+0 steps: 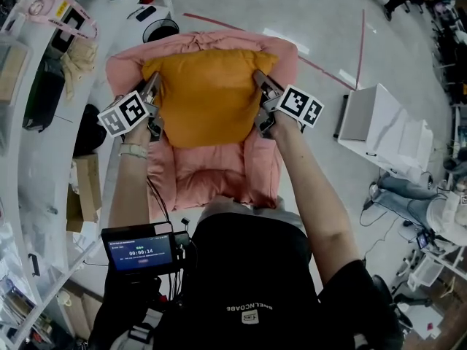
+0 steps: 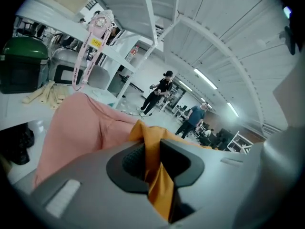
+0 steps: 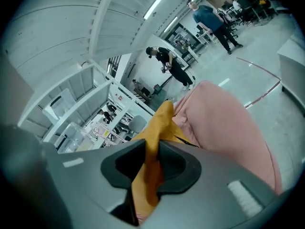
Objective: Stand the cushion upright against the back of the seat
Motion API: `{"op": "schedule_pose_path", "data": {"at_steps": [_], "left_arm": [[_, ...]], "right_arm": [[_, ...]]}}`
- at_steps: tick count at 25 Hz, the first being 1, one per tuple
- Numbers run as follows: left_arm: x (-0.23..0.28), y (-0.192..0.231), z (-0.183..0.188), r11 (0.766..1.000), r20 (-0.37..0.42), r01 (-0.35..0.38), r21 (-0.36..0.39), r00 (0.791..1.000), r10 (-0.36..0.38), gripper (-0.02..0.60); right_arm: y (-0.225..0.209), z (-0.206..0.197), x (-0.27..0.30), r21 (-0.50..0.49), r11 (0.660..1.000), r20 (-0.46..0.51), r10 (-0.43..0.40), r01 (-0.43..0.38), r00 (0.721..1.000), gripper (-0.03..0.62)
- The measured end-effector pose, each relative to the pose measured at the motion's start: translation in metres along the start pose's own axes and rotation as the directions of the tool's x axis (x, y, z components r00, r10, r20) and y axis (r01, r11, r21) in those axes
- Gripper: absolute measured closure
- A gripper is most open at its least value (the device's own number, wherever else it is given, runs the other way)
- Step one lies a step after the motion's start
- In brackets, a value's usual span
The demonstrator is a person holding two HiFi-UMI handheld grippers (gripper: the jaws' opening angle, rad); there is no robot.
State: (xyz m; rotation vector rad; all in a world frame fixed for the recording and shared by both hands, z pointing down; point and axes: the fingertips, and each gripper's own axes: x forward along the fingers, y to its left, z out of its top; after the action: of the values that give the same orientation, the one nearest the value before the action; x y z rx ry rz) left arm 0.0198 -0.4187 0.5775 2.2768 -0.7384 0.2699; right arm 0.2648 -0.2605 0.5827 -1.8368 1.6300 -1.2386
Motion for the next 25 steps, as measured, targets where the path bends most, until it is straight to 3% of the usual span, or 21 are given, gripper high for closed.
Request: {"op": "schedule_pose_path", "data": {"at_steps": [7,10,12,17,21,25], "left_arm": [[-0.025,-0.001,0.023,0.991,0.126,-0.022,-0.13,0.991,0.039,0.461],[-0.046,0.006,0.044,0.978,0.24,-0.023,-0.206,0.968,0.073,0.474],[-0.061,0.002,0.057,0.975,0.307,0.006,-0.222,0.95,0.064,0.525],[-0.093,-0.02,0.074,0.983,0.361,-0.005,-0.183,0.93,0.072,0.574],[-0.112,-0.053,0.082,0.989,0.406,0.018,-0.146,0.913,0.043,0.58],[-0.124,-0.103,0.072,0.997,0.399,0.046,-0.065,0.917,-0.016,0.571]], "right_arm": [[0.009,0.014,-0.015,-0.019,1.0,0.051,-0.01,0.011,0.999,0.508],[0.012,0.023,-0.022,-0.039,0.999,0.07,-0.01,0.013,0.998,0.513],[0.013,0.028,-0.027,-0.053,0.999,0.074,-0.007,0.011,0.997,0.513],[0.039,0.071,-0.052,-0.095,0.994,0.219,0.079,-0.06,0.972,0.589],[0.079,0.092,-0.067,-0.168,0.976,0.229,0.176,-0.139,0.958,0.591],[0.111,0.098,-0.092,-0.239,0.951,0.211,0.25,-0.198,0.945,0.591]]}}
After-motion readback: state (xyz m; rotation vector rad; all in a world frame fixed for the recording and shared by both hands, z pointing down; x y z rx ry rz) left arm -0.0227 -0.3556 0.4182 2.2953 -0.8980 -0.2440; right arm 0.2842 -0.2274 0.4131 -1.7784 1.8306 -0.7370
